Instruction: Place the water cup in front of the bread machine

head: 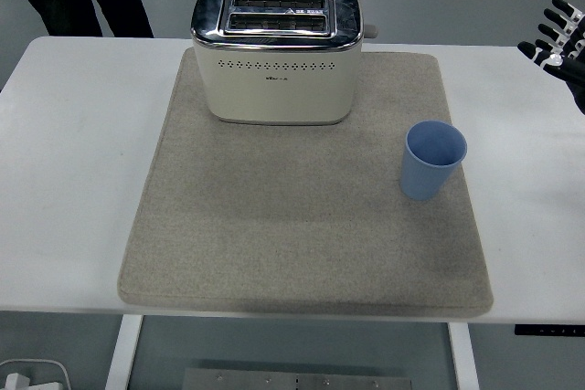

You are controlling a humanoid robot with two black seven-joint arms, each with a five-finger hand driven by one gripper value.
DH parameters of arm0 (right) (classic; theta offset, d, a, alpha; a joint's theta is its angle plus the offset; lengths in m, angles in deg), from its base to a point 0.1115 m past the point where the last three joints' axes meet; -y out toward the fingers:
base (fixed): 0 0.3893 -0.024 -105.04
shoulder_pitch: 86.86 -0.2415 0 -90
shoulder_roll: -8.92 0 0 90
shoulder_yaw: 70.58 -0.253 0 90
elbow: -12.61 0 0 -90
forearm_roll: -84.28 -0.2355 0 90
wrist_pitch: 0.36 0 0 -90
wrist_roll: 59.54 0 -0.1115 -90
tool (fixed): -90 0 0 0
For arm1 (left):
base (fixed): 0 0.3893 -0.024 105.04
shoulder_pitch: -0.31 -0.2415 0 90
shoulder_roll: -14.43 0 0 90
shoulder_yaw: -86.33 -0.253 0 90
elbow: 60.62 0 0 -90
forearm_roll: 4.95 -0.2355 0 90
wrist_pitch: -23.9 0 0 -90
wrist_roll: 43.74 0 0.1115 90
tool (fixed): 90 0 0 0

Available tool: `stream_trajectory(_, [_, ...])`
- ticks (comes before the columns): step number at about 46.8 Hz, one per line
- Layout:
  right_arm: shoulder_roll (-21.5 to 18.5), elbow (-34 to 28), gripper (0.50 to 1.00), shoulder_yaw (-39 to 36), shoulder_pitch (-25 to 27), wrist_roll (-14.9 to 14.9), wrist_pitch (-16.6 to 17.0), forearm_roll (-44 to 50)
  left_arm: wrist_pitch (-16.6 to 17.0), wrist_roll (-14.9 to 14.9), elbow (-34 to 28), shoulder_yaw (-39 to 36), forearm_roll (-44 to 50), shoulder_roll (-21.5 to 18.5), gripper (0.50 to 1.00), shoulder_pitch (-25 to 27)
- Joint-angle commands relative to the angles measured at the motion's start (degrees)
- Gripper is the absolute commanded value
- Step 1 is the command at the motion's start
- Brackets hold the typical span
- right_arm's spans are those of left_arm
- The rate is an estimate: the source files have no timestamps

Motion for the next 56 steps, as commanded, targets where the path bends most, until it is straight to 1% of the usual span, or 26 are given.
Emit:
stream_trajectory(1, [0.0,0.0,0.956,0.0,0.0,0.0,0.0,0.1,0.1,0.1,0.1,0.3,0.5,0.0,0.999,-0.1])
stream_trajectory(9, [-0.4,0.0,0.956,0.0,0.0,0.1,0.0,0.1,-0.1,0.0,0.6,2.3,1.1,0.0,0.999,0.0])
stream_trajectory(20, [-0.7,0.0,0.956,0.0,0.0,0.1,0.1,0.1,0.4,0.0,0.9,2.0,0.9,0.0,0.999,0.0])
stream_trajectory(42, [-0.6,0.0,0.956,0.0,0.0,0.4,2.7,0.1,0.4,0.0,0.8,2.0,0.9,0.0,0.999,0.0])
stream_trajectory(48, [-1.0,0.0,0.956,0.0,0.0,0.4,2.7,0.0,0.4,0.0,0.9,2.0,0.9,0.0,0.999,0.0])
stream_trajectory(56, [-2.4,-0.2,0.956,0.0,0.1,0.4,2.1,0.0,0.4,0.0,0.8,2.0,0.9,0.0,0.999,0.0])
